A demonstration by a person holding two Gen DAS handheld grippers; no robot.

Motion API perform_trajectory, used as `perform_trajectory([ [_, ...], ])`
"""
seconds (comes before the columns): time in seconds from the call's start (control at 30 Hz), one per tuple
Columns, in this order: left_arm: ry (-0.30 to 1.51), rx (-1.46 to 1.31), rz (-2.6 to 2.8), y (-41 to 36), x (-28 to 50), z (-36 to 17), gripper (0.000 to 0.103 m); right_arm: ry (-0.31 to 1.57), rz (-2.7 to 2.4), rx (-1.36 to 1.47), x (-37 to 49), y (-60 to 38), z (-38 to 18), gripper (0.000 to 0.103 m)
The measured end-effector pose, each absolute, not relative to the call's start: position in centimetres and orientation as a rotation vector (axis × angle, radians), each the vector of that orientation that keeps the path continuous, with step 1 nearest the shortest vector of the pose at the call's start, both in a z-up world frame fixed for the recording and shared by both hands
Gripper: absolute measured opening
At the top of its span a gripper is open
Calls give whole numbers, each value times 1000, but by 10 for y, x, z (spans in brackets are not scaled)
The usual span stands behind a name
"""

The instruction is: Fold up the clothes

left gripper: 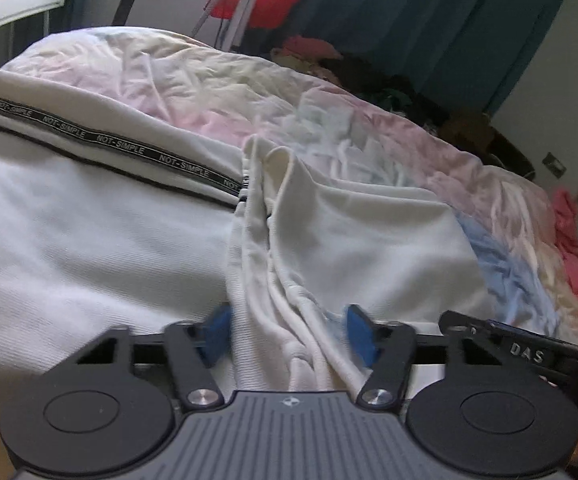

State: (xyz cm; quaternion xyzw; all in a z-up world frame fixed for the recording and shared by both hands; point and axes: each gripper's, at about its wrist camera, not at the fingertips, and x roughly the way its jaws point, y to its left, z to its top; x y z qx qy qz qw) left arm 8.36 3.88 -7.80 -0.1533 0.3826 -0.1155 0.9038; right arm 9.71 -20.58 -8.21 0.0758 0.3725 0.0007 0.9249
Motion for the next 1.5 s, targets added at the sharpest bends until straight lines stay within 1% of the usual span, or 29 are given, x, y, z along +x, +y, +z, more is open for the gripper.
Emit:
perform_trajectory([
  [0.03, 787, -316, -240, 38, 84, -80, 26, 762, 5, 154, 94, -206, -81, 72],
  [0.1, 772, -320, -229, 41, 81, -77, 21, 756, 16, 168, 90, -206, -79, 72],
  [0.17, 746, -294, -209, 42, 75, -66, 19, 746, 29, 193, 88, -208, -77, 70],
  [0.23, 737, -255, -154, 46, 71, -62, 18, 735, 34, 207, 86, -211, -74, 70],
  [0.37, 741, -168, -55, 53, 66, -60, 21, 732, 34, 217, 83, -213, -72, 70],
  [0.4, 755, -127, -53, 48, 66, -60, 25, 738, 38, 217, 84, -212, -73, 70],
  [0.43, 758, -80, -38, 42, 64, -58, 34, 743, 43, 217, 85, -211, -74, 70],
  [0.47, 757, -33, -16, 36, 61, -54, 38, 746, 47, 214, 86, -210, -74, 70],
  [0.53, 756, 40, 17, 25, 53, -42, 66, 749, 51, 191, 88, -206, -76, 70],
  [0.57, 758, 59, 21, 21, 47, -34, 70, 750, 50, 179, 88, -204, -77, 71],
  [0.67, 759, 89, 29, 9, 25, -6, 79, 751, 53, 169, 89, -202, -79, 72],
  [0.7, 761, 76, 36, 6, 16, 5, 84, 751, 54, 167, 90, -201, -79, 72],
  [0.73, 764, 59, 37, 1, 7, 16, 86, 751, 55, 163, 90, -200, -79, 72],
  [0.87, 769, 11, 4, -24, -31, 68, 87, 754, 48, 135, 90, -195, -79, 72],
  [0.97, 772, -6, -58, -49, -60, 104, 90, 755, 42, 116, 91, -192, -80, 72],
  [1.13, 747, 10, -198, -94, -109, 152, 91, 757, 39, 112, 93, -189, -78, 71],
  [1.2, 735, 11, -236, -104, -123, 163, 91, 760, 39, 112, 94, -189, -78, 71],
  [1.3, 685, 30, -259, -110, -138, 174, 94, 764, 37, 100, 94, -186, -78, 71],
  [1.5, 730, -16, -212, -91, -134, 170, 94, 763, 35, 90, 92, -185, -78, 70],
])
